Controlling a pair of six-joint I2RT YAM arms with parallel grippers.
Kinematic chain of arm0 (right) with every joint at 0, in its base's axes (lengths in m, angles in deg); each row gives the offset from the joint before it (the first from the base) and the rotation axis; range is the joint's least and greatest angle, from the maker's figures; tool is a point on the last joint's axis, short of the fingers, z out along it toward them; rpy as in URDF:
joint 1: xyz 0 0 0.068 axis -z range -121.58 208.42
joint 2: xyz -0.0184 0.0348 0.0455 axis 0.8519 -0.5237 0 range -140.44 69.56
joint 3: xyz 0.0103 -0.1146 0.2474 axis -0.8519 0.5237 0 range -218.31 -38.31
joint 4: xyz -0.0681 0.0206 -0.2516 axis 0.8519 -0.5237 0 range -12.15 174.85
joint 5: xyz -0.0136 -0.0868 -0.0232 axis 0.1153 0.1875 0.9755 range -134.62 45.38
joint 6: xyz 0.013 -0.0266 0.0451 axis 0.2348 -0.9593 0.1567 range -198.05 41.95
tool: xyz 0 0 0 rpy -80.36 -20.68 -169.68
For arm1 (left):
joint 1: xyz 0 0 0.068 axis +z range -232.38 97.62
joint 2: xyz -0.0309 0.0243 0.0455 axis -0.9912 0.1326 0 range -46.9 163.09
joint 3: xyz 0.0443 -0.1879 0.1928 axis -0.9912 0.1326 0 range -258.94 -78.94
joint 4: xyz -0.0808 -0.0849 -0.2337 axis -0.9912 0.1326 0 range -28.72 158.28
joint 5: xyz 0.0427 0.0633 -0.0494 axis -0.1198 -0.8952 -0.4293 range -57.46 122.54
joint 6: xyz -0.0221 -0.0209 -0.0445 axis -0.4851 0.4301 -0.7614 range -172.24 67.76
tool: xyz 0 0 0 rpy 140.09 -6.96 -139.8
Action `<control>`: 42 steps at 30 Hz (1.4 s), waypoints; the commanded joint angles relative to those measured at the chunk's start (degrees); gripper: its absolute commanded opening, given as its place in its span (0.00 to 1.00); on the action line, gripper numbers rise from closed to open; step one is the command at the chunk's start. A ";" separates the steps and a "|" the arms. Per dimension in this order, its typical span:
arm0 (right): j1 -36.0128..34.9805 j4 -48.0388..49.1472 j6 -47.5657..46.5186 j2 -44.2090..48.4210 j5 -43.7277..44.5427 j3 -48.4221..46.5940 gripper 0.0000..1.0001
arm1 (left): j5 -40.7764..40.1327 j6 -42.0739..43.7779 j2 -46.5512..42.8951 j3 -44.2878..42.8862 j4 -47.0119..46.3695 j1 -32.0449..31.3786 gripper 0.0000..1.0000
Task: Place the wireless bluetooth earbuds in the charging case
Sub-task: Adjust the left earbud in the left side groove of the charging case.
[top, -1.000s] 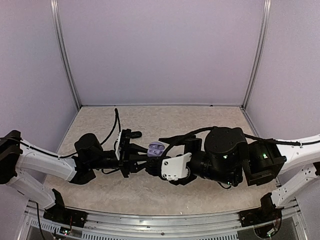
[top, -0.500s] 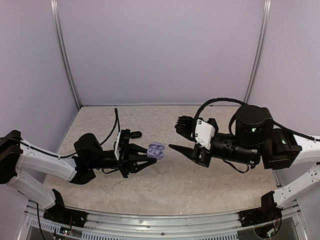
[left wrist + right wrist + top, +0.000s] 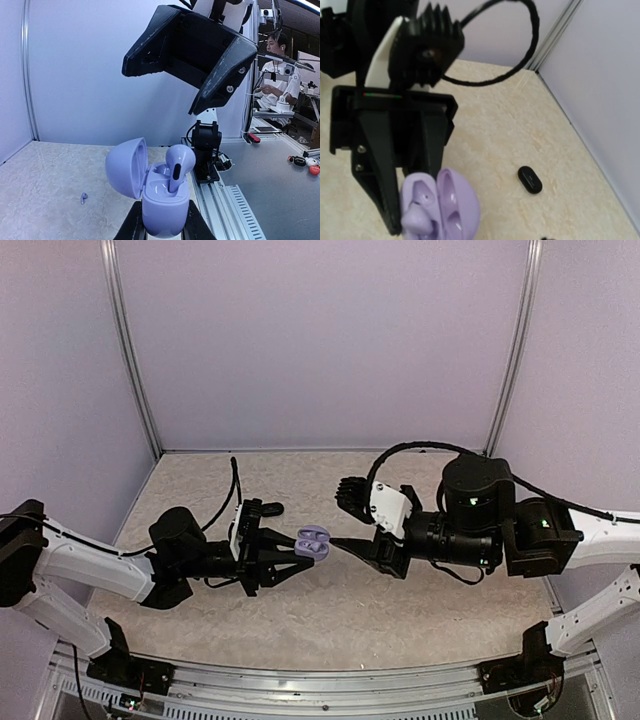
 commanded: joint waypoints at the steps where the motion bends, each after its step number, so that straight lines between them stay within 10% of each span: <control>1: 1.42 -0.51 1.52 -1.10 -2.27 0.36 0.52 | 0.85 -0.15 0.53 -1.04 -2.12 0.19 0.00; 42: 4.37 -0.73 -0.04 -6.64 -5.02 -3.07 0.52 | 1.01 0.99 1.97 -1.35 -1.82 -0.33 0.00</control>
